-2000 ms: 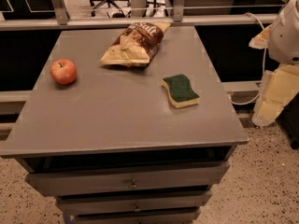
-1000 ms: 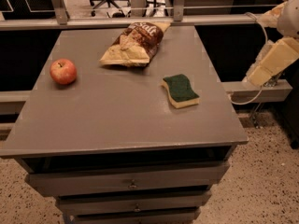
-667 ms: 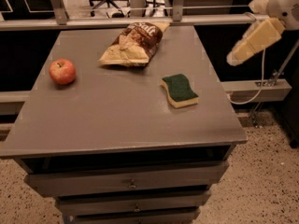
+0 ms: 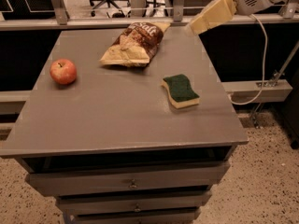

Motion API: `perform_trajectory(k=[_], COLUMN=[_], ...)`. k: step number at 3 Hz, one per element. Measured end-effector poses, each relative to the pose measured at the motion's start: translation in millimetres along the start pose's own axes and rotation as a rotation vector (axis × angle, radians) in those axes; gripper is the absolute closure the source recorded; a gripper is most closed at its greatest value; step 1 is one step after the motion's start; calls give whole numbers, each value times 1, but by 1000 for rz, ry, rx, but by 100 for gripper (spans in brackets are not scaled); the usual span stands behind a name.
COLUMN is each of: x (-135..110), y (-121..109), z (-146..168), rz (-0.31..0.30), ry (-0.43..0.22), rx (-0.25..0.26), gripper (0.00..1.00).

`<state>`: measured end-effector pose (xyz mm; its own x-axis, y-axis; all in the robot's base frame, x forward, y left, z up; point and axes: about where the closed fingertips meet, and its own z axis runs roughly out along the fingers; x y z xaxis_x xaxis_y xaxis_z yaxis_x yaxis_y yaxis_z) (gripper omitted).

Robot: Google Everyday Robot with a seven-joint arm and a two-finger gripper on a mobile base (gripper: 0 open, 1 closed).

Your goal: Move apple near sponge

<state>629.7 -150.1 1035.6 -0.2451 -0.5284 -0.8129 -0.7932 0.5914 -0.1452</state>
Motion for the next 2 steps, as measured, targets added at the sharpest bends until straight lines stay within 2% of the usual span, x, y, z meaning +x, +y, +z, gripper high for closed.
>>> perform_trajectory(k=[1, 2], x=[-1, -13], y=[0, 2], z=[0, 6], rz=[1, 34], ry=[-2, -59], rx=[3, 73], gripper=[0, 0])
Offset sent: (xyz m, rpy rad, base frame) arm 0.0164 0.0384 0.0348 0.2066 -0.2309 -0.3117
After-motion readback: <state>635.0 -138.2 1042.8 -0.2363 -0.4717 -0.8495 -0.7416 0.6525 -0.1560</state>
